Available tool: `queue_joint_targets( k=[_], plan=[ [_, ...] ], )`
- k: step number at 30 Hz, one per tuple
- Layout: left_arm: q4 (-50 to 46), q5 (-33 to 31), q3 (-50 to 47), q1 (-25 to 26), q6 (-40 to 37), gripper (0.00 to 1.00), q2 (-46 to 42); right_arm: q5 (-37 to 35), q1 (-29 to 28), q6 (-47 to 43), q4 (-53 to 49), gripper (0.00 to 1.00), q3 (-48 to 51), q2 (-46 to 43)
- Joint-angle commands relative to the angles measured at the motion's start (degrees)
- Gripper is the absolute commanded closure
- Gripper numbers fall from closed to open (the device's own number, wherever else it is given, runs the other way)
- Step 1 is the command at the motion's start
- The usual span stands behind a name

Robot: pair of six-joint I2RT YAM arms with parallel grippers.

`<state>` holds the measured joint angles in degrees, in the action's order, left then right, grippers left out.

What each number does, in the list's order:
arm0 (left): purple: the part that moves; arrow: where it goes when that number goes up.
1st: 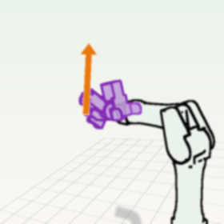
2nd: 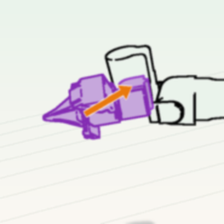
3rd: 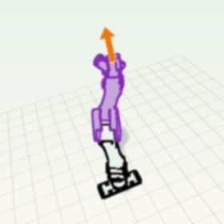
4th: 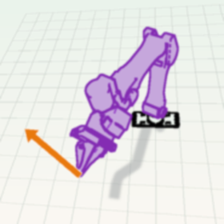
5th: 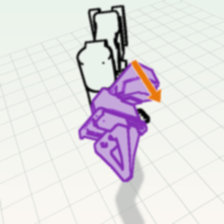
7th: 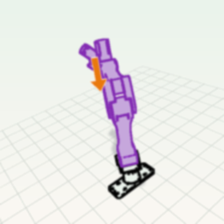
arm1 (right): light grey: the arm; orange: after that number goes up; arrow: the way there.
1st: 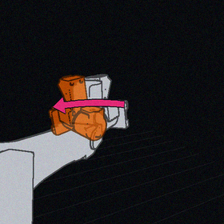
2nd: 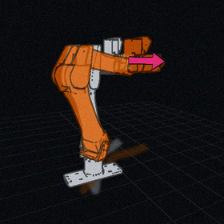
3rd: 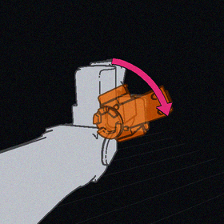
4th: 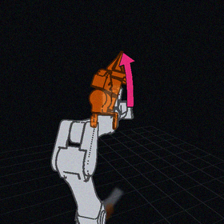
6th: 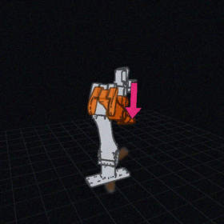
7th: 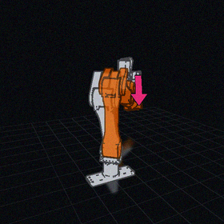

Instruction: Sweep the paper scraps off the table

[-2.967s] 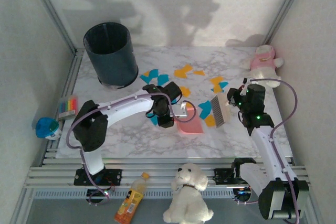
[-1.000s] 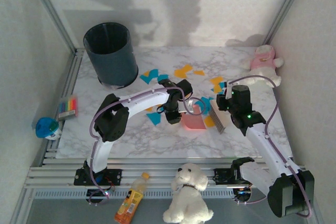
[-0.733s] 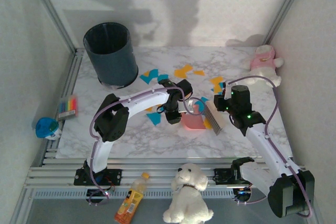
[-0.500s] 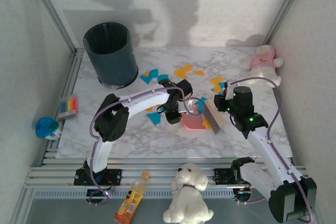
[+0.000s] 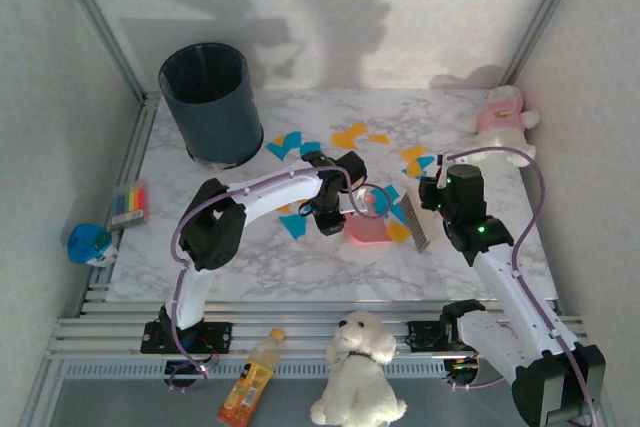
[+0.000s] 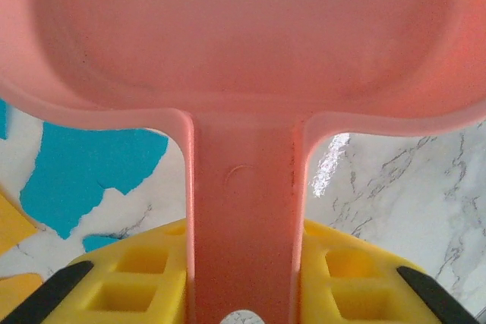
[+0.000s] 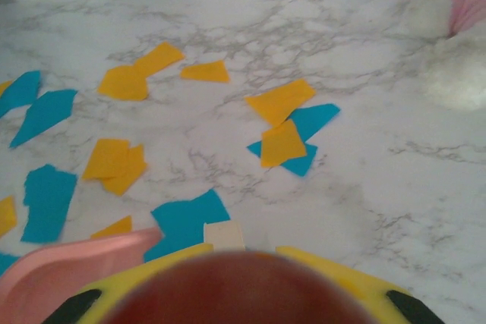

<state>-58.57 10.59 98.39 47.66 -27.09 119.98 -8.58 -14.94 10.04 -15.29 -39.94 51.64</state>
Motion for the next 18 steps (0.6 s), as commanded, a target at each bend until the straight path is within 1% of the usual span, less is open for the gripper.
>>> queue_joint_targets(
  k=[1, 6, 10, 15, 18],
  plan=[
    [-1.60, -2.61, -1.08, -0.38, 1.42, 1.00, -1.13, -4.52, -0.41, -1.64, 7.03, 1.00, -2.07, 2.09],
    [-1.55, -2.46, -1.09, -0.46, 1.69, 1.00, -1.24, -6.41, 0.25, -6.24, 13.10, 1.00, -3.71, 8.54],
    [-1.40, -2.41, -1.09, -0.59, 1.95, 1.00, -1.24, -5.94, 0.70, -9.58, 17.47, 1.00, -4.69, 13.02],
    [-1.55, -2.42, -0.98, -0.57, 2.04, 1.00, -1.08, -1.54, 1.22, -13.23, 20.82, 1.00, -5.48, 16.56],
    [-1.55, -2.18, -0.96, -0.63, 1.87, 1.00, -1.13, 3.08, 1.83, -13.73, 24.18, 1.00, -4.54, 17.51]
  ],
)
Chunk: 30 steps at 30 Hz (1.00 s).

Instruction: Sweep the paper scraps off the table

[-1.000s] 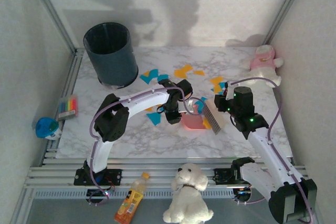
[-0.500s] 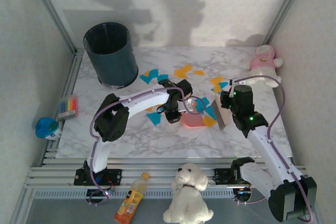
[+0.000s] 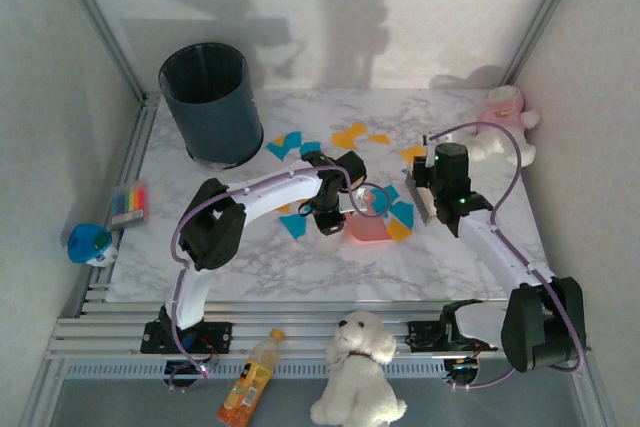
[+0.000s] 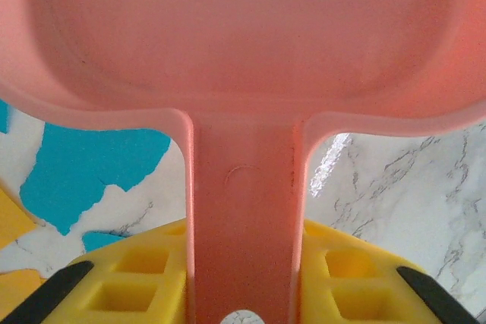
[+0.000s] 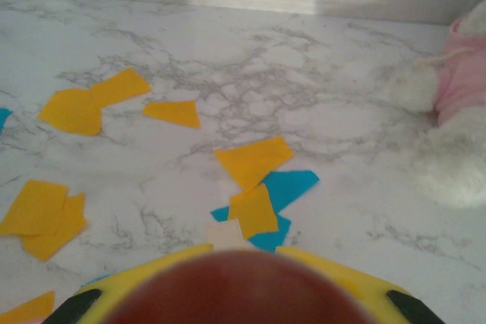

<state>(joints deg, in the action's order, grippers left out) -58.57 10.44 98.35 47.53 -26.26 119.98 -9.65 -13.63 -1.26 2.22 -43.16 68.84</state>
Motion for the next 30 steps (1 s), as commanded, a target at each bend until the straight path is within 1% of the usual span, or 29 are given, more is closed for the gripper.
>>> queue_joint_targets(
  k=[1, 7, 11, 19, 25, 30],
  plan=[
    [-1.55, -1.91, -0.92, -0.51, 1.04, 1.00, -1.09, 5.22, 0.51, -2.60, 7.23, 1.00, -1.16, 0.78],
    [-1.39, -1.98, -0.58, -0.55, 1.04, 1.00, -0.86, 9.95, 0.53, -5.08, 4.20, 1.00, -2.77, 3.82],
    [-1.29, -2.26, -0.59, -0.57, 0.95, 1.00, -0.70, 10.98, 0.53, -6.43, 1.26, 1.00, -2.86, 3.68],
    [-0.76, -2.34, -0.43, -0.64, 0.94, 1.00, -0.52, 15.49, 0.41, -5.89, -3.93, 1.00, -0.99, -0.71],
    [-0.26, -2.65, -0.54, -0.59, 1.29, 1.00, -0.32, 15.78, -0.68, -4.84, -5.96, 1.00, 1.63, -5.08],
    [-0.01, -2.52, -0.45, -0.59, 1.30, 1.00, -0.21, 16.50, -1.81, -3.29, -7.52, 1.00, 1.97, -6.00]
  ],
)
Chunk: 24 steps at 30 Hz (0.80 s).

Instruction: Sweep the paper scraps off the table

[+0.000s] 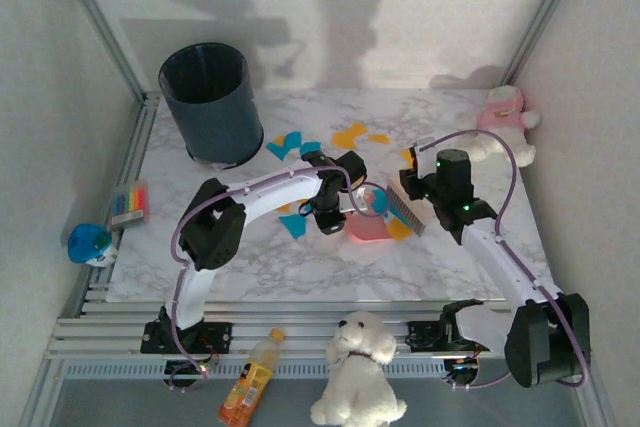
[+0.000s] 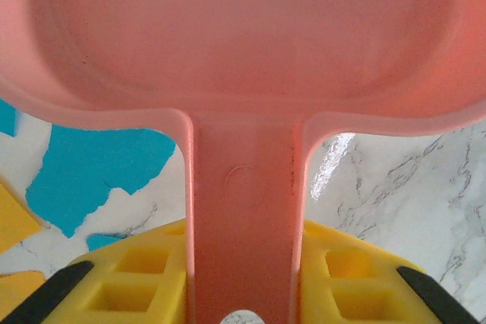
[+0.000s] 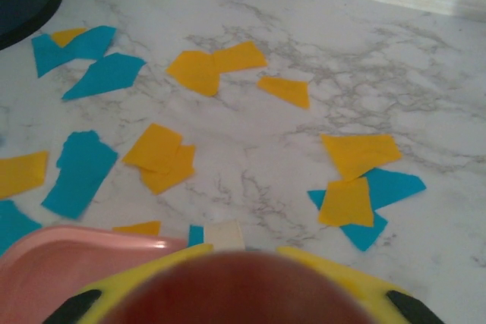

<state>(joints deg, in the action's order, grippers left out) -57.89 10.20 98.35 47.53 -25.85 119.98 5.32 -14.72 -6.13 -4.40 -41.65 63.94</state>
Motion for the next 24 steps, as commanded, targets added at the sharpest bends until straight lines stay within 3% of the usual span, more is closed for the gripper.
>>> queue_joint_targets(
  k=[1, 13, 19, 24],
  plan=[
    [-0.64, -2.22, -0.38, -0.60, 0.89, 1.00, -0.20, 1.78, -0.97, 1.89, -1.27, 1.00, 0.51, -1.18],
    [-0.66, -2.04, 0.00, -0.56, 0.37, 1.00, 0.38, 4.07, -2.55, 5.60, -1.99, 1.00, -0.19, -5.14],
    [-0.91, -1.92, -0.08, -0.58, 0.18, 1.00, 0.61, -6.53, -2.51, 8.65, 1.15, 1.00, 0.98, -7.29],
    [-0.99, -1.78, -0.08, -0.47, 0.01, 1.00, 0.51, -20.06, -2.53, 10.50, 3.62, 1.00, 3.34, -7.60]
  ],
)
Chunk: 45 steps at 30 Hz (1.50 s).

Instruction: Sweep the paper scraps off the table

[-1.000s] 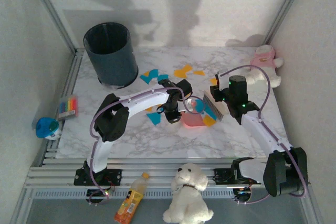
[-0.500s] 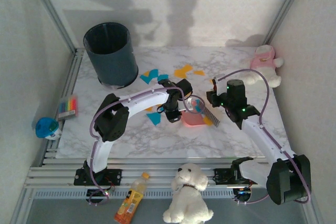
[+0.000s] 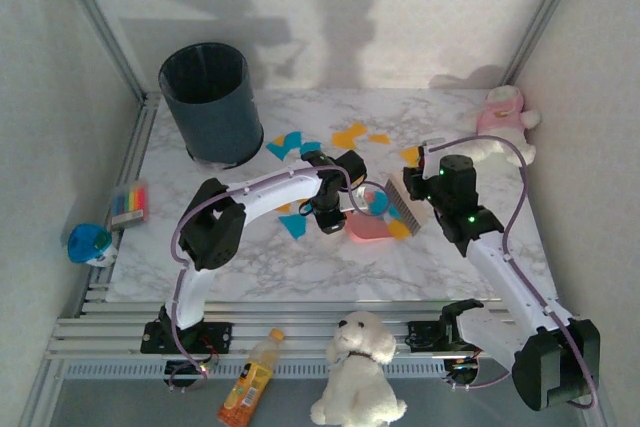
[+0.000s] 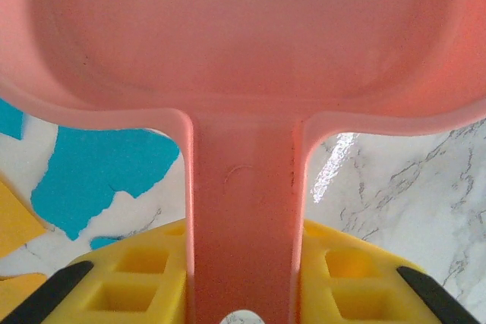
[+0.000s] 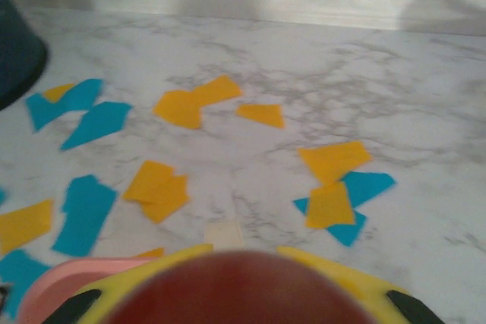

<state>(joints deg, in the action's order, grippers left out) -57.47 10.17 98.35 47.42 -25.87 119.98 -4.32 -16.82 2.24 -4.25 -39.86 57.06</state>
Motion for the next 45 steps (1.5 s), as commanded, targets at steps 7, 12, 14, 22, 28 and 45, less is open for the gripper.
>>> queue_joint_targets(
  k=[7, 12, 14, 22, 28, 45],
  plan=[
    [-1.49, -1.91, -0.17, -0.40, -0.06, 1.00, 0.35, -17.36, -0.47, 2.22, 7.18, 1.00, 4.98, -0.44],
    [-1.57, -1.48, -0.43, -0.40, -0.41, 1.00, 0.41, -20.67, -0.53, 3.12, 9.01, 1.00, 7.58, -0.11],
    [-1.59, -1.34, -0.60, -0.38, -0.75, 1.00, 0.44, -21.00, -0.58, 3.28, 9.25, 1.00, 8.17, 0.44],
    [-1.46, -0.94, -1.16, -0.07, -1.89, 1.00, 0.07, -19.36, -2.37, 5.91, 10.35, 1.00, 8.91, 3.31],
    [-1.23, -0.53, -1.07, 0.29, -2.61, 1.00, 0.29, -17.94, -5.25, 7.57, 12.02, 1.00, 8.75, 5.92],
    [-1.43, 0.11, -0.26, 0.56, -2.52, 1.00, 1.38, -6.14, -7.58, 9.79, 12.65, 1.00, 7.35, 6.40]
  ],
)
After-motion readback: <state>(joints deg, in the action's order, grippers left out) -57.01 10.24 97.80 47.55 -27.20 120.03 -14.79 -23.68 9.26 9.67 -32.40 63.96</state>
